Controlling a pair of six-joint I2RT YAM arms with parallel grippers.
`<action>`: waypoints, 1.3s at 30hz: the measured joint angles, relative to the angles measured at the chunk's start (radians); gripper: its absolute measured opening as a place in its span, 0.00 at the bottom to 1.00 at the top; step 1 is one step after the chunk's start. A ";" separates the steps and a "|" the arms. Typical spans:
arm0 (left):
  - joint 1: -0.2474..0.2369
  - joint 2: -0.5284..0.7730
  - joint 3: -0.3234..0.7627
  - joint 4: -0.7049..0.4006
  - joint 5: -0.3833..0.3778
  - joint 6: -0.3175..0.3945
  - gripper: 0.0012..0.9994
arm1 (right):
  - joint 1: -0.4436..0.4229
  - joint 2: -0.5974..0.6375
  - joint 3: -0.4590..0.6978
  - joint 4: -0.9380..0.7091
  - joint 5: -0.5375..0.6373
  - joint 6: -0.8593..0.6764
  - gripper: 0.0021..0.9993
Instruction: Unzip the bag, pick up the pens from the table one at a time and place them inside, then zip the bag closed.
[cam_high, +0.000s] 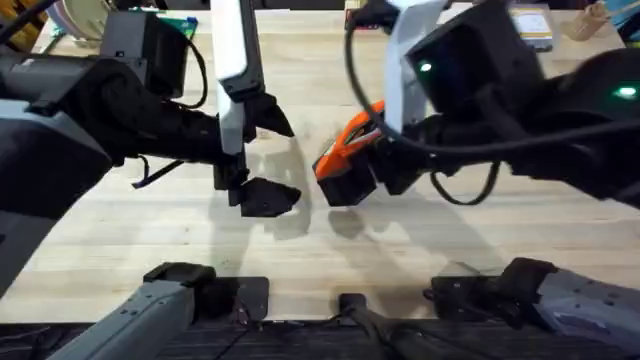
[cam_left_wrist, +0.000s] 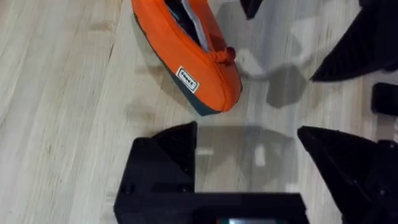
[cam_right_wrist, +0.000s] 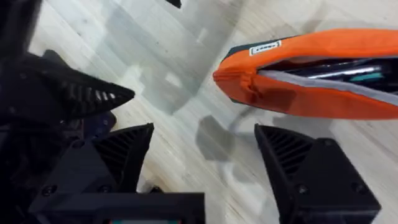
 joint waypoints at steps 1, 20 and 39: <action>0.000 0.000 0.000 0.000 0.000 0.000 0.99 | 0.003 0.014 0.000 0.004 0.000 0.000 1.00; 0.000 0.000 0.000 0.005 0.000 0.000 0.99 | 0.005 0.191 0.000 0.124 0.144 0.038 0.99; 0.000 0.000 0.000 0.023 0.000 0.000 0.99 | 0.008 0.242 -0.002 0.150 0.171 0.050 0.45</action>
